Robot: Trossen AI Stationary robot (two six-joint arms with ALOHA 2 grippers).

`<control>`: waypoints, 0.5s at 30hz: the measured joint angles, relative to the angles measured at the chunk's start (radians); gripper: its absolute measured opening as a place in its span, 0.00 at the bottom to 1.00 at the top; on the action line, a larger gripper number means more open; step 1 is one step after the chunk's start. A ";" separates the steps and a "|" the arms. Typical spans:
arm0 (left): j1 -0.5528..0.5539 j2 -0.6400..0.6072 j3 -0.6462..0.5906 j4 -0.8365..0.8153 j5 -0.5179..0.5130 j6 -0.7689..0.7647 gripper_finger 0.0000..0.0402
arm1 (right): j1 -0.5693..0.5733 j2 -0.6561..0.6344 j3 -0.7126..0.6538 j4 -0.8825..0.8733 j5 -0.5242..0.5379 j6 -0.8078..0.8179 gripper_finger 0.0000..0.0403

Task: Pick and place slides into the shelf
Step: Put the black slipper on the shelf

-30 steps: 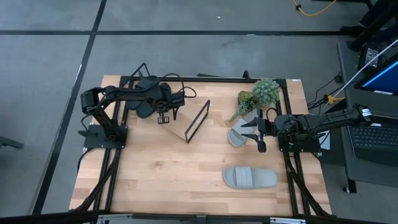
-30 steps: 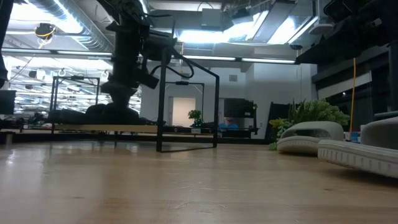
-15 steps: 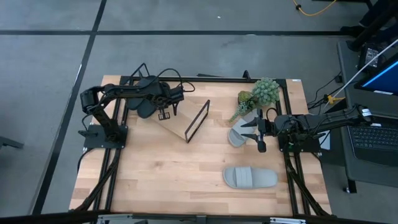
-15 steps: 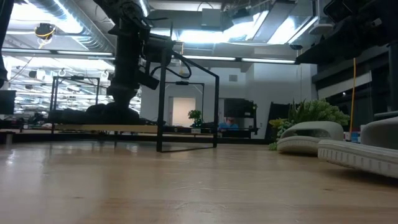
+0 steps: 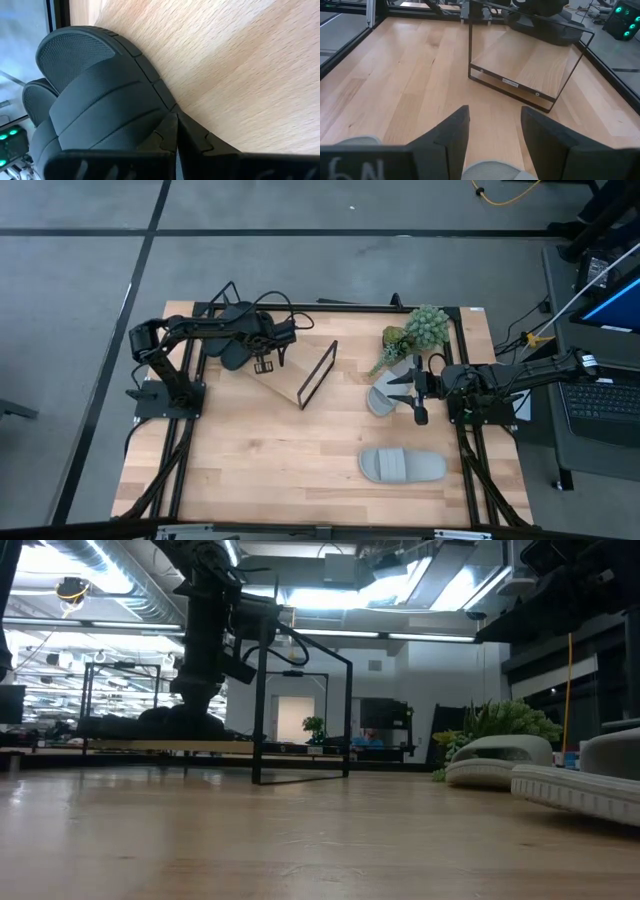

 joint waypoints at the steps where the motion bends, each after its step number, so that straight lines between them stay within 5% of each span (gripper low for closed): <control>1: 0.000 0.000 0.000 0.000 0.000 0.000 0.00 | 0.000 0.000 0.000 0.000 0.000 0.000 0.45; 15: -0.009 0.000 0.000 -0.001 0.000 0.007 0.00 | 0.000 0.000 0.000 0.000 0.000 0.000 0.45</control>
